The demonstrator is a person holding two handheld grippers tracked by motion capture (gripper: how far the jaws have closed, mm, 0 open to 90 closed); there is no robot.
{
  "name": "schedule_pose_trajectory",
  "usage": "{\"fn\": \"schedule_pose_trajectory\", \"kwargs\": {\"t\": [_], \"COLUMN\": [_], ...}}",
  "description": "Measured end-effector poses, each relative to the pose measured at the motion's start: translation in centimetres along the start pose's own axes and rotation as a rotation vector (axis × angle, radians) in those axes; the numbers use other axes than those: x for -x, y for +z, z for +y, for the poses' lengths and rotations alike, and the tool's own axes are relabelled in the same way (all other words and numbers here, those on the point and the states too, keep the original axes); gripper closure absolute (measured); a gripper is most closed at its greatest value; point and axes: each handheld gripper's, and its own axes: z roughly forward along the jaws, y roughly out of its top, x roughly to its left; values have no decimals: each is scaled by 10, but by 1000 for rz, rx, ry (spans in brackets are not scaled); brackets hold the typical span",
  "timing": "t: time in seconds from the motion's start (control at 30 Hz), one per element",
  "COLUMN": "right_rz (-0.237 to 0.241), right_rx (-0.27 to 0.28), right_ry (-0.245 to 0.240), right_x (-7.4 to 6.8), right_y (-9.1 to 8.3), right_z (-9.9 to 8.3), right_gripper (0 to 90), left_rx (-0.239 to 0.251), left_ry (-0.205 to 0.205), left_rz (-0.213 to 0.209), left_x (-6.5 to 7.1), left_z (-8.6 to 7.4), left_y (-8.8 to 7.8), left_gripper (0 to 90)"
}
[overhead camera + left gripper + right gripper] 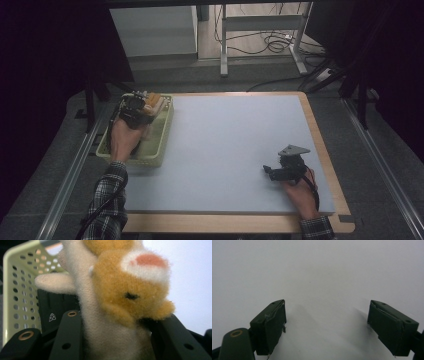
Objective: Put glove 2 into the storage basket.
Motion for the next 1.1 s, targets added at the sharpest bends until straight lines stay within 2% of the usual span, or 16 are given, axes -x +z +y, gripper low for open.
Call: {"fn": "schedule_pose_trajectory", "kwargs": {"t": [0.17, 0.27, 0.43, 0.63, 0.73, 0.8, 0.83, 0.9, 0.97, 1.07, 1.1], "right_rz": [0, 1, 1, 3, 3, 4, 4, 4, 5, 3, 1], "right_rx": [0, 0, 0, -1, -1, -1, -1, -1, -1, -1, 0], "right_ry": [1, 1, 1, 2, 2, 3, 3, 3, 4, 2, 1], "right_x": [0, 0, 0, 0, 0, 0, 0, 0, 1, 0, 0], "right_y": [0, 0, 0, 0, 0, 0, 0, 0, 0, 0, 0], "right_z": [0, 0, 0, 0, 0, 0, 0, 0, 0, 0, 0], "right_gripper": [151, 151, 151, 151, 151, 151, 151, 151, 151, 151, 151], "left_rx": [-43, -77, -117, -178, -215, -226, -228, -212, -200, -171, -161], "left_ry": [-13, 2, -1, -24, -42, -82, -92, -110, -99, -69, -72], "left_rz": [-6, -10, -26, -80, -113, -107, -108, -135, -146, -148, -152], "left_x": [-3, 0, 2, 3, 4, -1, -4, -8, -8, -7, -7], "left_z": [-3, -2, 0, 2, -1, -2, -4, -5, -5, -2, -1], "left_y": [23, 38, 54, 74, 84, 86, 86, 84, 78, 66, 62], "left_gripper": [579, 574, 565, 534, 470, 399, 325, 247, 204, 191, 188]}}
